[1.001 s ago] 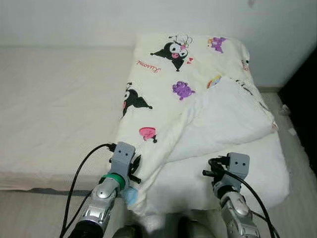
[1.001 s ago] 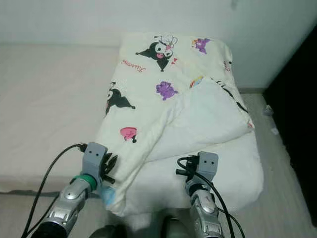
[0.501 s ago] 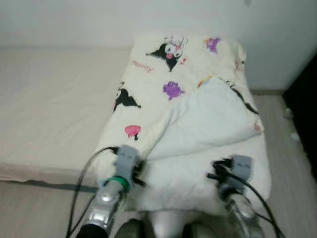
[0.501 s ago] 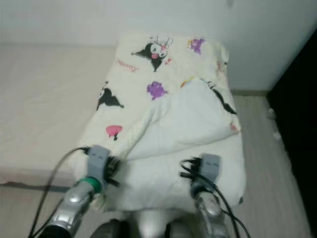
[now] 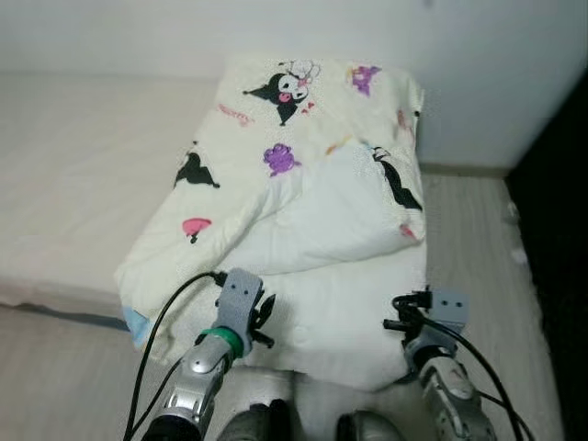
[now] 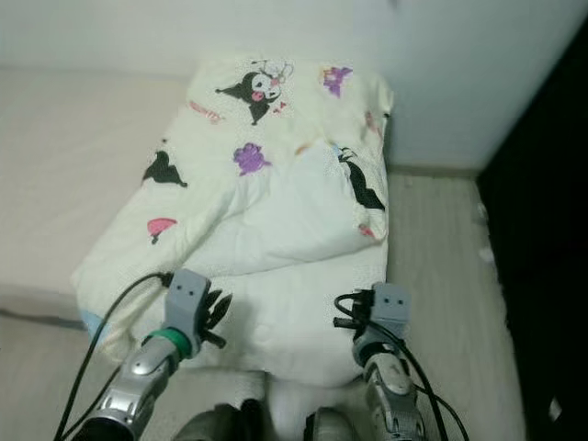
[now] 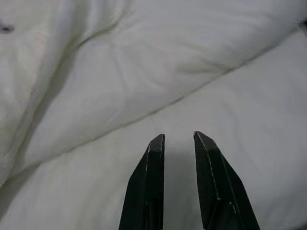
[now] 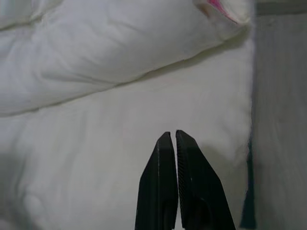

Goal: Clean up the room

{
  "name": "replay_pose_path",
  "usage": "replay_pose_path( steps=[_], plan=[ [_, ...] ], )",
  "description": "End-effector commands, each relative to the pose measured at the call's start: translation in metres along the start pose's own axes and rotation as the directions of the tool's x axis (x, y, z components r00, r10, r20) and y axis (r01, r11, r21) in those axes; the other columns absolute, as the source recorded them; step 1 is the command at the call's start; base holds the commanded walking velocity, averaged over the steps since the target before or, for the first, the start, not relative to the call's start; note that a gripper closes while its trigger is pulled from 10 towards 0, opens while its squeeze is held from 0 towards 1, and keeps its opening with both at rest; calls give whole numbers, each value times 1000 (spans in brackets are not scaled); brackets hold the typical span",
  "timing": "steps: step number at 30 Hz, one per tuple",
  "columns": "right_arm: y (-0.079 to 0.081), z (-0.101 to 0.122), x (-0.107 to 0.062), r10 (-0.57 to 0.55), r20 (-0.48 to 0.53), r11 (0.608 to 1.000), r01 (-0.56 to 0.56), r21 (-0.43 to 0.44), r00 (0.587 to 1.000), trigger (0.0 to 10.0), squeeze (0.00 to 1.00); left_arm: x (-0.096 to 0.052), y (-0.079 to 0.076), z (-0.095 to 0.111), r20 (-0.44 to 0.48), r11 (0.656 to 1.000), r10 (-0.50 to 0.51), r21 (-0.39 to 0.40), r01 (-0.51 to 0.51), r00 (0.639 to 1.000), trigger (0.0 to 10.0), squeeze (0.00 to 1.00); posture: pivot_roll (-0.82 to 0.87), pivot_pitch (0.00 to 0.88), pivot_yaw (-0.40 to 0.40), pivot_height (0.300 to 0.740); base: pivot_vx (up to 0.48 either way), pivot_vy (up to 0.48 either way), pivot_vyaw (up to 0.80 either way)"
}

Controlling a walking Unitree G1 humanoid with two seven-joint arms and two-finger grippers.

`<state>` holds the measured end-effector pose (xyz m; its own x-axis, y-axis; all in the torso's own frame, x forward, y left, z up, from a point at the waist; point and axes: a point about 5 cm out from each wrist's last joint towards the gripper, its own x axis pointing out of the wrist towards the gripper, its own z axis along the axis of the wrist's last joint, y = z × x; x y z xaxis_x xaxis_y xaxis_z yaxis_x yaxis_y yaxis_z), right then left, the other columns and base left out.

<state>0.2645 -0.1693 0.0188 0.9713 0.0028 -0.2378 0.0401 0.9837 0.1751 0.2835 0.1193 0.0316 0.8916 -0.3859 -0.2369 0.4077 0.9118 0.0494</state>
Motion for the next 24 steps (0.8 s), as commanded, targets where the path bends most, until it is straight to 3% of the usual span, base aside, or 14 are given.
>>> replay_pose_path(
  steps=[1, 24],
  plan=[
    [-2, -11, -6, -2, -44, 1000, 2, 4, 999, 10000, 0, -5, -1, -12, -44, 1000, 4, -19, -5, 999, 10000, 0, -7, 149, 119, 740, 0, -446, 800],
    [7, -11, -4, 81, -66, 996, -83, -30, 995, 10000, 0, -7, 2, -11, -48, 1000, 18, -21, -19, 999, 10000, 0, 4, 169, 119, 740, 0, -445, 800]
  ],
)
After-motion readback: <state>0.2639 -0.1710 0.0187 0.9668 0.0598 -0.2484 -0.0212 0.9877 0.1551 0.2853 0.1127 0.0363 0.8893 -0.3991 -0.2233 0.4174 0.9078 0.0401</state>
